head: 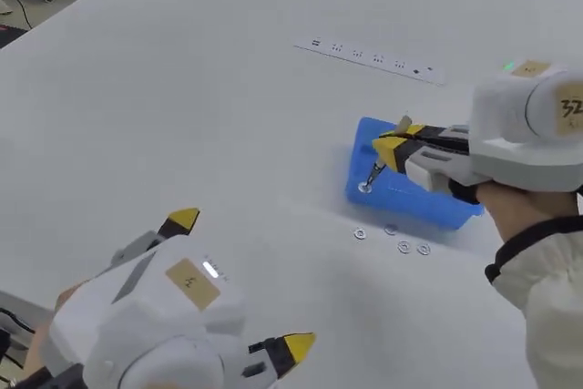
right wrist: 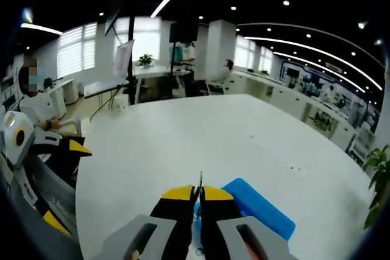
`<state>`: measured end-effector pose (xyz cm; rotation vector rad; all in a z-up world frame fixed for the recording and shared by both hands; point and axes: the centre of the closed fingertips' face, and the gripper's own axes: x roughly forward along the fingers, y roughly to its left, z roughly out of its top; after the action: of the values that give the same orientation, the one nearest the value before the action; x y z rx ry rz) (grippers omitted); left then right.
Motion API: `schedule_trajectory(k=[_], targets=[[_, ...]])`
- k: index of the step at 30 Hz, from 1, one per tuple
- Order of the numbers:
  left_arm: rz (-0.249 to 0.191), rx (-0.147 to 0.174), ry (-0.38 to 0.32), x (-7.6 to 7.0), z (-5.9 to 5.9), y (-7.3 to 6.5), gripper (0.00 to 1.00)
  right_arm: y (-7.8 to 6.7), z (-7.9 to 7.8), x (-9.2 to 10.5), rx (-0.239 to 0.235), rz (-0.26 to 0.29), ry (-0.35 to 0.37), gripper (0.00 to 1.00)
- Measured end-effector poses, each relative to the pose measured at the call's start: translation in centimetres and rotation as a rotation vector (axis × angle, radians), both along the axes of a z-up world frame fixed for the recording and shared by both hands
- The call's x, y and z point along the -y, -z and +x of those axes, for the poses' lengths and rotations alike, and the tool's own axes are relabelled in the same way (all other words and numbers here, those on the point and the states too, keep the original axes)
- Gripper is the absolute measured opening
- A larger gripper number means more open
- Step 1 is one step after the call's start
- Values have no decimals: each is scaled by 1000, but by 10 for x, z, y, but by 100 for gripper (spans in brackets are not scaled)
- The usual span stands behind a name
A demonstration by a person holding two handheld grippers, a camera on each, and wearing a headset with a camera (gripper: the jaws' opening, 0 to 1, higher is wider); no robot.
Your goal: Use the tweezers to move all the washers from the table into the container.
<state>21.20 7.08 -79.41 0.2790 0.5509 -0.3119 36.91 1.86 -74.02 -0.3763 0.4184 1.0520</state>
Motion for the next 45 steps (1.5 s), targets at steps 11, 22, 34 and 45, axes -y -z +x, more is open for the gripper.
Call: schedule_trajectory(k=[11,22,34,45], targets=[[15,-12,9,1,-1,3,96,11,42,1,16,41,110,0],[21,-22,3,-1,0,5,95,44,58,0,-15,13,147,0],[31,-22,6,-1,0,5,96,63,54,1,-44,-6,167,0],[30,-18,11,0,-1,5,95,62,55,3,15,-36,152,0]])
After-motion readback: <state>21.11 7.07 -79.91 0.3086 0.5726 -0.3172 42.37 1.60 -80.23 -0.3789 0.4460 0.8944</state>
